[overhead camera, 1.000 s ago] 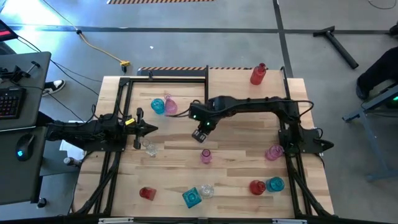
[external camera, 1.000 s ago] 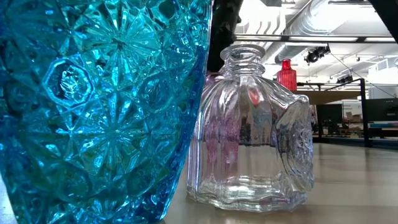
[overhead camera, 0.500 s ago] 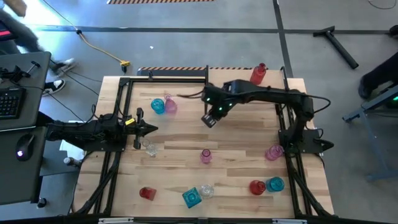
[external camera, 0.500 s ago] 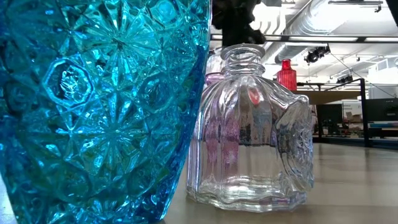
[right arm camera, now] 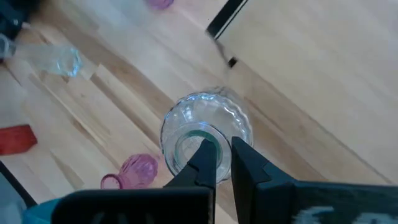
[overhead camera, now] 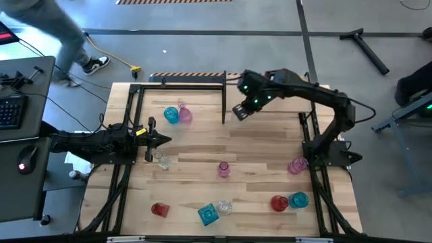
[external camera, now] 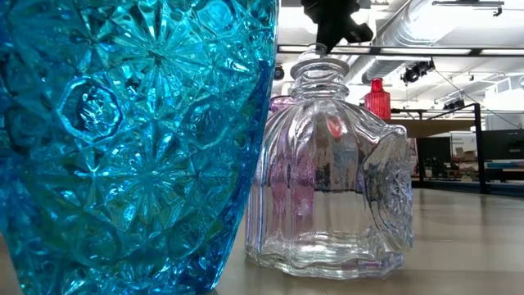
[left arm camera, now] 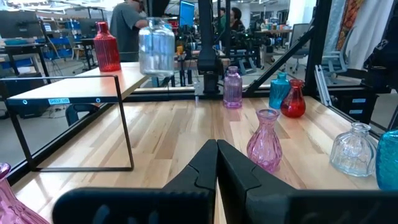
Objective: Sort vases onto shelf
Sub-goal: Put the top right transparent vase on the shelf
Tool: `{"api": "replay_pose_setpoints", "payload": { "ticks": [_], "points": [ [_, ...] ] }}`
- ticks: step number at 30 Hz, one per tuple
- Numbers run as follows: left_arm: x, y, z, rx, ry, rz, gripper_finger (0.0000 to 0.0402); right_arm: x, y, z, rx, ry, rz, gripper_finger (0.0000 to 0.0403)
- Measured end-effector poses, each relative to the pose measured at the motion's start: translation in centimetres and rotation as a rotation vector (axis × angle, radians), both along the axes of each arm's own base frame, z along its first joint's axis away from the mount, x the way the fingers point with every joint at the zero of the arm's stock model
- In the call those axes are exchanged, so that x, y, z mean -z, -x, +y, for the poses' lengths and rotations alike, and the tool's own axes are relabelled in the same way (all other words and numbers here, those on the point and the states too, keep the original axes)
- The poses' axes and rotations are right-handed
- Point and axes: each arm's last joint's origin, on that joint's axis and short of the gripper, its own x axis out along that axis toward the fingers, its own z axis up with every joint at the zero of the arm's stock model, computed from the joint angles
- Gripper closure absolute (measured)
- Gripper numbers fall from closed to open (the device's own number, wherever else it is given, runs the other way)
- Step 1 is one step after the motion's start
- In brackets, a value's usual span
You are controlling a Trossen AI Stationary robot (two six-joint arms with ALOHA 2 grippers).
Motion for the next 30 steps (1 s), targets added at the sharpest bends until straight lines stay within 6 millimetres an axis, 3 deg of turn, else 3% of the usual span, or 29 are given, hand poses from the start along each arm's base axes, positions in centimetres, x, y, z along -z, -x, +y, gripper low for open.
{"api": "replay_pose_setpoints", "payload": {
  "ticks": [16,30],
  "points": [
    [0.0,0.0,0.0,0.0,0.0,0.0,0.0401,-1.6,3.4,-4.5,0.12,0.05,-0.047,0.04],
    [0.0,0.0,0.0,0.0,0.0,0.0,0.0401,-1.9,6.9,-10.4,0.245,0.127,-0.057,0.04]
  ]
}}
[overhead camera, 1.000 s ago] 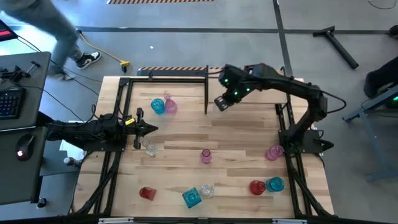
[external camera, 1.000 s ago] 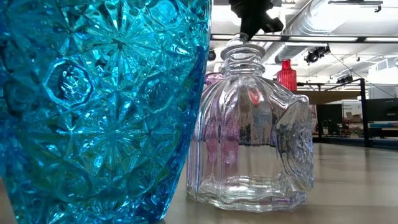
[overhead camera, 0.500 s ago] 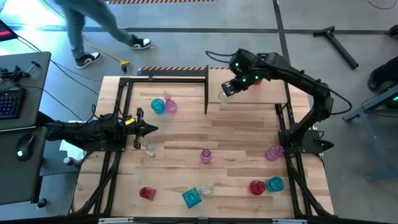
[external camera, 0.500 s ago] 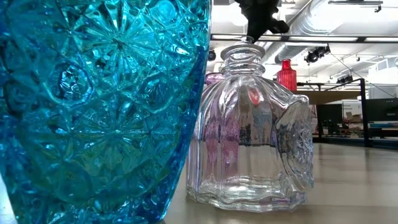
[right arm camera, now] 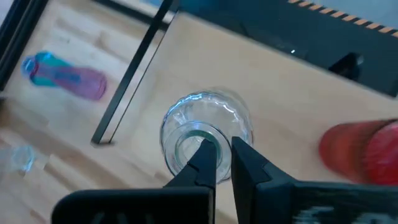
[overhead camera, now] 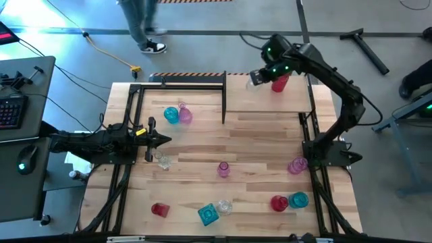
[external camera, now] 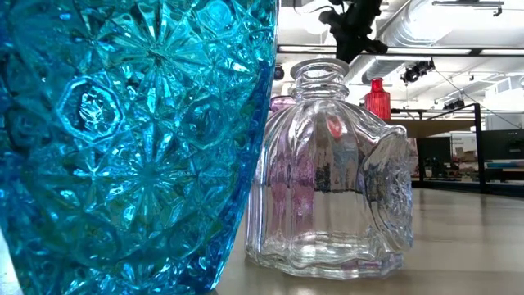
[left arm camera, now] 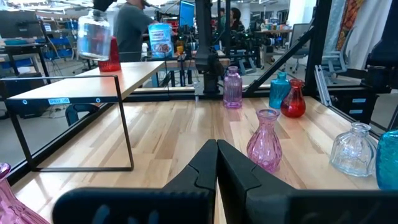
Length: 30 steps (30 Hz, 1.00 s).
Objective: Sort vases onto shelf
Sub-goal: Put the top right transparent vase on the shelf
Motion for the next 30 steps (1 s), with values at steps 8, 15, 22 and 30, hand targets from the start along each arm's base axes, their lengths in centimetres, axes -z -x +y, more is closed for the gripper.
{"api": "replay_pose_setpoints", "payload": {
  "ticks": [8,15,22,30],
  "points": [
    [0.0,0.0,0.0,0.0,0.0,0.0,0.0401,0.0,1.5,-1.8,0.026,0.023,0.005,0.04],
    [0.0,0.0,0.0,0.0,0.0,0.0,0.0401,0.0,2.0,-2.3,0.038,0.03,0.011,0.04],
    [0.0,0.0,0.0,0.0,0.0,0.0,0.0401,0.1,2.2,-2.5,0.068,0.018,0.02,0.04],
    [0.0,0.0,0.0,0.0,0.0,0.0,0.0401,1.1,1.4,-3.2,0.096,-0.019,0.038,0.04]
  ]
}}
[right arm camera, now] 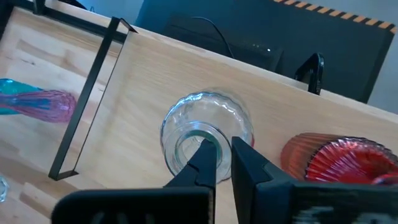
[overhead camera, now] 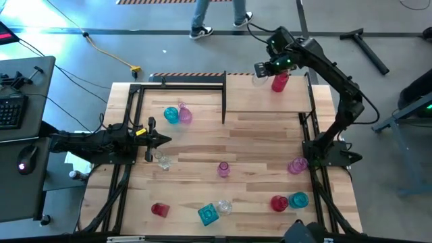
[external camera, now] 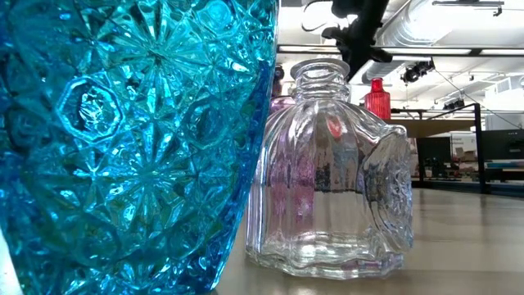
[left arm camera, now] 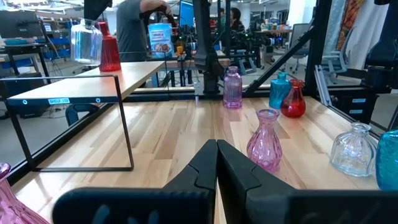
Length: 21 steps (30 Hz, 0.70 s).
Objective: Sort vases onto shelf
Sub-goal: Put the top right transparent vase on the shelf
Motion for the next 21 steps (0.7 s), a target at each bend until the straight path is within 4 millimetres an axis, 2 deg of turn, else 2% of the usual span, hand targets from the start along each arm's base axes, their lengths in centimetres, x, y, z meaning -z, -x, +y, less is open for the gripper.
{"api": "replay_pose_setpoints", "payload": {
  "ticks": [13,21],
  "points": [
    [0.0,0.0,0.0,0.0,0.0,0.0,0.0401,1.6,-1.0,-0.8,-0.004,-0.064,0.026,0.0397],
    [0.0,0.0,0.0,0.0,0.0,0.0,0.0401,1.8,-1.1,-0.9,-0.006,-0.077,0.032,0.0396]
  ]
}}
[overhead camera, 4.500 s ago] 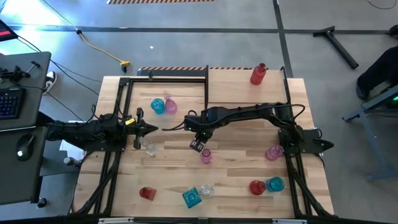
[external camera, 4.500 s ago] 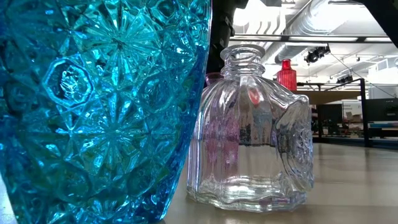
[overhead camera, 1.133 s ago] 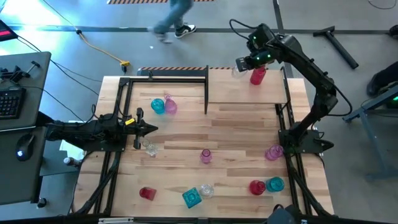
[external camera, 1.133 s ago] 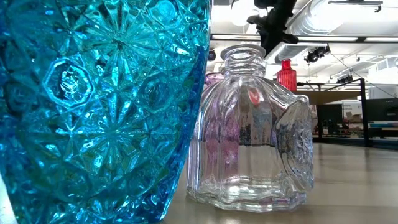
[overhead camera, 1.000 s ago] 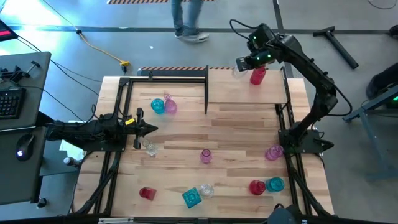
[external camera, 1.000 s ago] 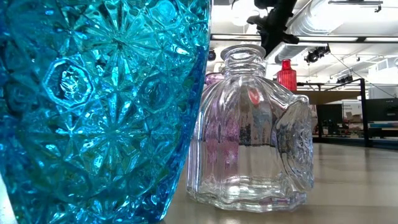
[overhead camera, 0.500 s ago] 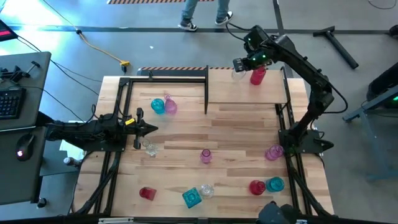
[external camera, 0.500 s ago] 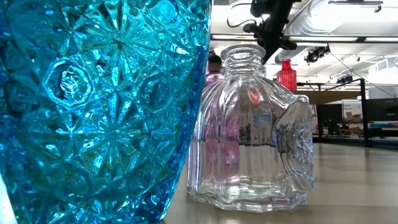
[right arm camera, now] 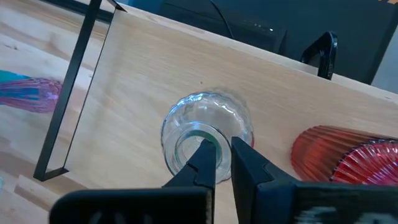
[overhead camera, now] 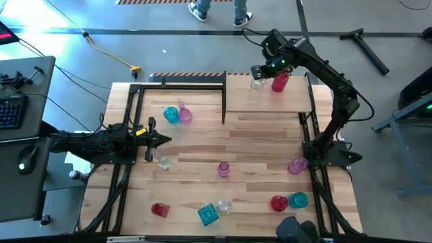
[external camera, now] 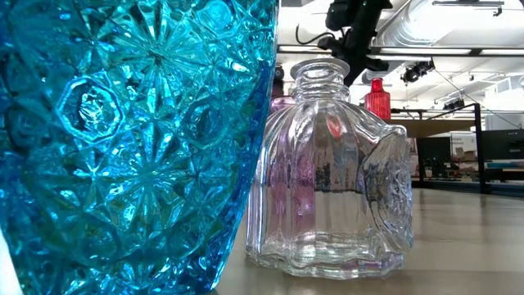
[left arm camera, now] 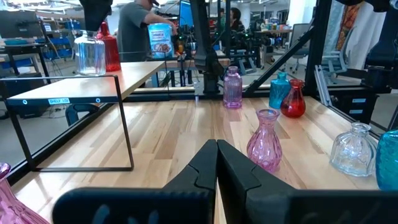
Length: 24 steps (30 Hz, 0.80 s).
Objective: Sort vases onto shelf
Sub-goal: Put the top right transparent vase on the shelf
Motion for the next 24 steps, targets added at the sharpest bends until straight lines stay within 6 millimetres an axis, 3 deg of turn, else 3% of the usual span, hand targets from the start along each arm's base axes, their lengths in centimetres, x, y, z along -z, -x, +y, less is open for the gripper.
{"api": "replay_pose_setpoints", "payload": {
  "ticks": [24],
  "points": [
    [-0.01,0.0,0.0,0.001,0.0,0.0,0.0401,0.38,-0.13,-0.23,-0.001,-0.017,0.007,0.0396]
  ]
}}
